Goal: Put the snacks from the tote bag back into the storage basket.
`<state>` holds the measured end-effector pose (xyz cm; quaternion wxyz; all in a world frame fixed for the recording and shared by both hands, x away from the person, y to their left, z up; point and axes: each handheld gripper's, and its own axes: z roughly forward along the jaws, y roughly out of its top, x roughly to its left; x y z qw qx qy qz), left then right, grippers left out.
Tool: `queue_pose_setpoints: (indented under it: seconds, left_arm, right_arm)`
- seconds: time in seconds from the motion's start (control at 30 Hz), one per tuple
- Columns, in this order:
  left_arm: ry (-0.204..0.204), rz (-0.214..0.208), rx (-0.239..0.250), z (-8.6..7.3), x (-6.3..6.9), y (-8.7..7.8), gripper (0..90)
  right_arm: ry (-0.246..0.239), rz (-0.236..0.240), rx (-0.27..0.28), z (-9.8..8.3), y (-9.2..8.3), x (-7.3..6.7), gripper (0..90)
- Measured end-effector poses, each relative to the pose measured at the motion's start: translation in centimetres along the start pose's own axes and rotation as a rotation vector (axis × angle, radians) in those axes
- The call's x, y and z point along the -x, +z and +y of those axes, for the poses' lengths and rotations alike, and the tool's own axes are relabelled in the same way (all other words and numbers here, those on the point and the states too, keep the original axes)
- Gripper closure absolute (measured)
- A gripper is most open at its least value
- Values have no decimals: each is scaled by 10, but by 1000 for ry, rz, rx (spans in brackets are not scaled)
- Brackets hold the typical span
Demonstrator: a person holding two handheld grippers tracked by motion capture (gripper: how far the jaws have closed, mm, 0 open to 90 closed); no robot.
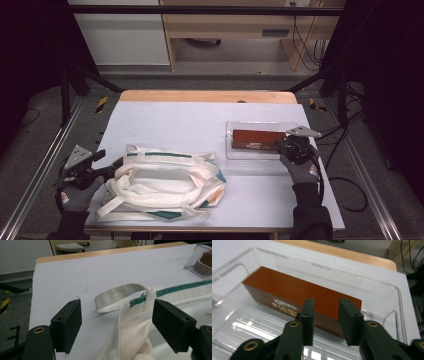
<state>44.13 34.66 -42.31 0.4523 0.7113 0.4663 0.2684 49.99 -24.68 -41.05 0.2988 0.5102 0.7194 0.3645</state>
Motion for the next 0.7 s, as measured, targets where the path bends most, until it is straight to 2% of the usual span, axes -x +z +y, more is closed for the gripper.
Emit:
queue_pose_setpoints:
  seconds: [0.07, 0.27, 0.4, 0.47, 0.6, 0.7]
  left_arm:
    - [4, -2, -3, 0, 0, 0, 230]
    - [6, -2, 0, 0, 2, 0, 222]
    - [2, -4, 6, -1, 0, -2, 222]
    - [1, -4, 9, -1, 0, -3, 222]
    - [1, -4, 11, -1, 0, -4, 220]
    - [-1, -2, 11, -2, -1, -4, 219]
  right_arm:
    - [4, 5, 38, 0, -8, -2, 549]
    - [1, 26, 133, -2, -30, -7, 372]
    - [9, 51, 163, -7, -42, -11, 274]
    - [9, 55, 187, -13, -47, -13, 256]
    - [46, 69, 208, -24, -52, -13, 222]
    - [39, 74, 207, -31, -53, -15, 215]
